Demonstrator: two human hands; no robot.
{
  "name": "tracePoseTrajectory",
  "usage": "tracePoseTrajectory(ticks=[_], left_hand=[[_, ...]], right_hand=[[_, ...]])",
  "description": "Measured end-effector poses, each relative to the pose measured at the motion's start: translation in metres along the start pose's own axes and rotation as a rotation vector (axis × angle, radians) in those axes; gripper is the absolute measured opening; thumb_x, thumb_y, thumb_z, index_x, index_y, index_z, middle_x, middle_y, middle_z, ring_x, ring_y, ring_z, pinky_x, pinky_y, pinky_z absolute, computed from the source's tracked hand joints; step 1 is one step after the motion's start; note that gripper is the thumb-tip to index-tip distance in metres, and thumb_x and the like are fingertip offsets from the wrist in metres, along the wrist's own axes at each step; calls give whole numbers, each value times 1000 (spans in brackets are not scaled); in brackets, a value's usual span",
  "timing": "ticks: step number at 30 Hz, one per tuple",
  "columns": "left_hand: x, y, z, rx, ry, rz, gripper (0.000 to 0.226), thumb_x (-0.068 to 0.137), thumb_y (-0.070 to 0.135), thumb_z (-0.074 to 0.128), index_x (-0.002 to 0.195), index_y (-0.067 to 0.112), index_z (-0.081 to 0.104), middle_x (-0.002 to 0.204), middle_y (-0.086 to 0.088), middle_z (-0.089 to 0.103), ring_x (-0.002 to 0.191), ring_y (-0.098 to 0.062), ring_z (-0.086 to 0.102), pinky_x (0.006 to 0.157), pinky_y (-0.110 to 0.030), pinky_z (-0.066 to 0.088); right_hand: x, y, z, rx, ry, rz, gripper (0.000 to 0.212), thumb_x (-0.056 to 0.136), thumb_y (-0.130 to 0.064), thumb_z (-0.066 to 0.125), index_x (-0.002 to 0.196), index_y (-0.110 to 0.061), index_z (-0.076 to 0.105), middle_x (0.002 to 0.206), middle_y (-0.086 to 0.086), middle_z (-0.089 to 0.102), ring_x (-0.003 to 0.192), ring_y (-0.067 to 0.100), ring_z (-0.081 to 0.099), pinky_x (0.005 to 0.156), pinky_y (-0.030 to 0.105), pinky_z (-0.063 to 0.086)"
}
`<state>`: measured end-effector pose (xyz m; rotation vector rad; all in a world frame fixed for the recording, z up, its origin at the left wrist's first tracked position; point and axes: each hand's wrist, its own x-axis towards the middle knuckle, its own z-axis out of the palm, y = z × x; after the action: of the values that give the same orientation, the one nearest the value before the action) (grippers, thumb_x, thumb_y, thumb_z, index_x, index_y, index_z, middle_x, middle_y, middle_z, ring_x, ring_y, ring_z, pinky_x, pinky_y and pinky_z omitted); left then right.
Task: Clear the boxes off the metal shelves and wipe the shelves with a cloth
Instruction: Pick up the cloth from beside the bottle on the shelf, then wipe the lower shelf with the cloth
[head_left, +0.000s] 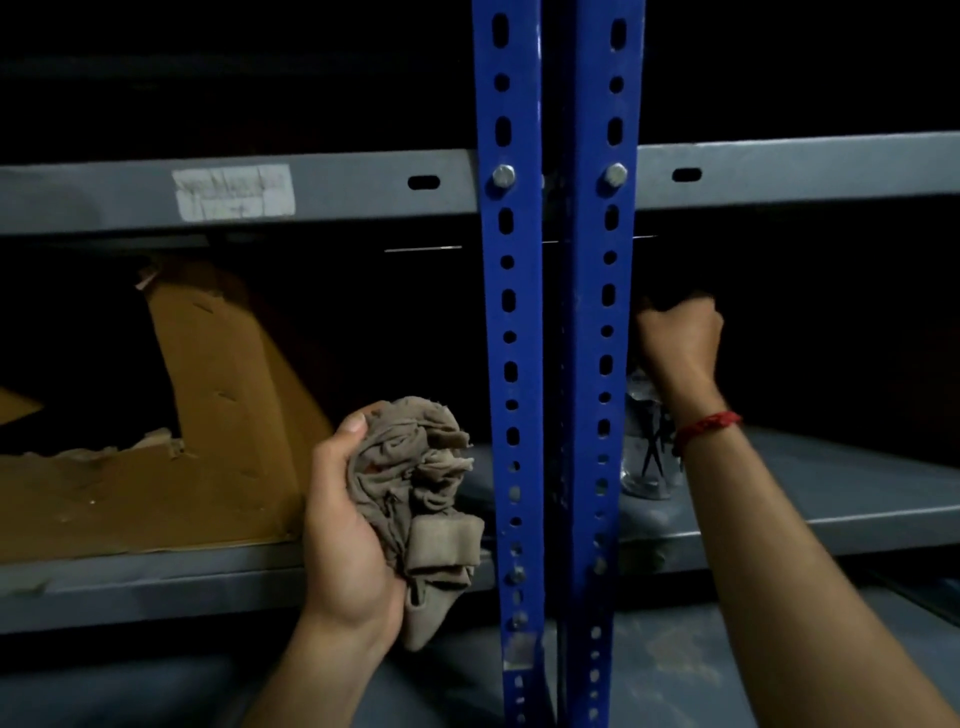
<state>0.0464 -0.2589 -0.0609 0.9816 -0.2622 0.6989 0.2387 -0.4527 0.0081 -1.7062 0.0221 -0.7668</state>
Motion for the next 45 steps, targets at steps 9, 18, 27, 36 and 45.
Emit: tracePoseTrajectory(ticks=[9,18,27,36,45], left_hand=[[1,3,2,4,23,47,45,104,27,27,86,15,67,77,2,71,76,-11,68,66,-21,54],[-26,-8,-5,-10,-119,3,29,97,31,38,88,12,58,73,1,66,69,-13,64,64,-24,53],[-69,-41,-68,640,-688,12,28,103,17,42,95,3,65,95,2,71,91,-14,68,84,-34,53],[-72,-65,-116,836,-679,383,24,98,16,60,117,3,68,133,-4,64,127,-18,58,104,-41,48],[-86,-127,-222,1673,-621,-439,47,97,52,52,139,31,54,140,5,57,125,-20,56,100,-29,44]], right_hand=[[-26,21,-20,-36,-2,-210,55,89,-43,69,132,-13,51,124,2,61,114,14,58,97,28,51],[-267,28,-52,671,-266,-107,43,88,-59,60,119,-31,52,103,-3,62,89,14,62,73,31,54],[-321,59,-34,1093,-744,804,87,33,-67,92,112,-34,75,122,4,71,111,23,69,70,44,59],[-335,90,-5,642,38,94,59,76,-58,77,118,-22,60,115,13,69,108,20,65,97,35,51],[-260,125,40,-183,-110,-856,25,94,-22,66,111,-11,51,150,20,36,147,42,20,121,55,21]])
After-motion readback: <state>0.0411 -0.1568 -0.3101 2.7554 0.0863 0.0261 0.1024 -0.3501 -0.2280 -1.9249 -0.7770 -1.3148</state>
